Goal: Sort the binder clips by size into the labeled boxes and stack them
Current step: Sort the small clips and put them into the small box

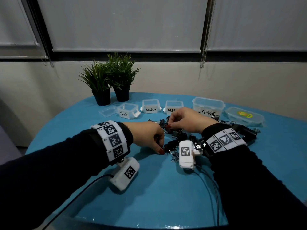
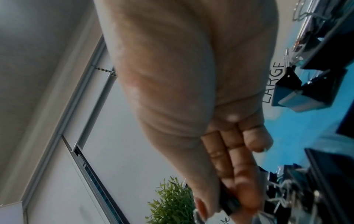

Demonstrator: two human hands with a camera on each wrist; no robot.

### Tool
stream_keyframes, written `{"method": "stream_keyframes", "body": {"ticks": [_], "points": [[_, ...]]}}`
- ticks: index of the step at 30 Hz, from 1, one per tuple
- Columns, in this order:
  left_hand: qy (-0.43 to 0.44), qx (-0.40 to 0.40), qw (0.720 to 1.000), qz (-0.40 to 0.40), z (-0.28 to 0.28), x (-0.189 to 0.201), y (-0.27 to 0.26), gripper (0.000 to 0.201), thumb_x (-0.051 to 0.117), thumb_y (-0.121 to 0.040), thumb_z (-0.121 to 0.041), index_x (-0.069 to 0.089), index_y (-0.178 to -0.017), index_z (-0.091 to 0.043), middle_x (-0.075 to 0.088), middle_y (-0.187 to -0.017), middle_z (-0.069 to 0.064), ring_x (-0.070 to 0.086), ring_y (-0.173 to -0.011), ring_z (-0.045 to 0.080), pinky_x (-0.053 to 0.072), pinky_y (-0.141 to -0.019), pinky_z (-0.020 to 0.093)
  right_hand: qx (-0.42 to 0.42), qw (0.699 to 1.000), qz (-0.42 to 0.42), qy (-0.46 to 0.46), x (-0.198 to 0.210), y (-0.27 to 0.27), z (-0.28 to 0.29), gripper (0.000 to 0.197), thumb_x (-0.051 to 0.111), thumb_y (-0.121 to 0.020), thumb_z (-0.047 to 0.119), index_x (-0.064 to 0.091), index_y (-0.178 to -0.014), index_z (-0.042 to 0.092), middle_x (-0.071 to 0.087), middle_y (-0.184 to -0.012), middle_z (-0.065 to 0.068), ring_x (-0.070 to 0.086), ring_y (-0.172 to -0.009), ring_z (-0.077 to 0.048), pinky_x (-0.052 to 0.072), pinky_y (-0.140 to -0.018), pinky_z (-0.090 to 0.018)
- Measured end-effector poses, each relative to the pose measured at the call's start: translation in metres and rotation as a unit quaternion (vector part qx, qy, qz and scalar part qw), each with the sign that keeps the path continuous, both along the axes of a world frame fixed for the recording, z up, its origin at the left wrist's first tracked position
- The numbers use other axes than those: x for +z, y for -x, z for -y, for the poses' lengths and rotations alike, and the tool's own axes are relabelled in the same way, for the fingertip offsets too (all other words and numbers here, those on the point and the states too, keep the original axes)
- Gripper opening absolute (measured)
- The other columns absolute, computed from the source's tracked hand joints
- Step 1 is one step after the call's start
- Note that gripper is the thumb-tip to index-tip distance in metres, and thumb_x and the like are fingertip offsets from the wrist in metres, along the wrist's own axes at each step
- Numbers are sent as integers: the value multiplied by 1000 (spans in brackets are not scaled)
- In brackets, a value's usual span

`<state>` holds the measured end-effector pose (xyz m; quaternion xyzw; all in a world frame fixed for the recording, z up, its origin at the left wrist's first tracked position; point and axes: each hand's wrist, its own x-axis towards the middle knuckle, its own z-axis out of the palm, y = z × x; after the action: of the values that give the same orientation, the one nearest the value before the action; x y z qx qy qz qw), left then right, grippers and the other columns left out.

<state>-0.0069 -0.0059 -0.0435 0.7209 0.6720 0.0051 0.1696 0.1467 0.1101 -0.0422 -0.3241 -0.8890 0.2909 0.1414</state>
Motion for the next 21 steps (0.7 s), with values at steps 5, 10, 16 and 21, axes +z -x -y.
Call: {"method": "stream_keyframes", "body": {"ticks": [5,10,16,21], "points": [[19,21,1000,-13,4,-2,12,32,75,-84,-49,64,-96,-21,59,-79,-13,52,-71,8,41,-65,22,-16,993,-78,90,0,-5,-4,16,74,-90,13,70,-98,0,75,-77,-7,64,-64,-10,48,-65,-27],[30,39,999,-12,10,0,17,28,71,-88,-48,59,-94,-22,57,-79,-12,48,-70,8,38,-64,23,24,971,-159,176,2,-3,4,19,71,-88,0,64,-102,-11,74,-81,-15,69,-64,-14,52,-57,-21],[48,144,962,227,13,-3,27,24,59,-100,-35,62,-101,-12,76,-88,-1,58,-68,14,46,-53,20,45,955,-222,192,-1,6,9,25,76,-81,-4,62,-100,-13,72,-74,-14,68,-61,-17,55,-56,-23],[10,276,803,529,13,-2,28,12,49,-102,-8,59,-106,-4,74,-87,10,58,-55,7,39,-42,14,64,944,-258,193,-5,18,19,14,78,-80,-5,67,-89,-3,69,-74,-14,64,-60,-18,51,-54,-22]]}}
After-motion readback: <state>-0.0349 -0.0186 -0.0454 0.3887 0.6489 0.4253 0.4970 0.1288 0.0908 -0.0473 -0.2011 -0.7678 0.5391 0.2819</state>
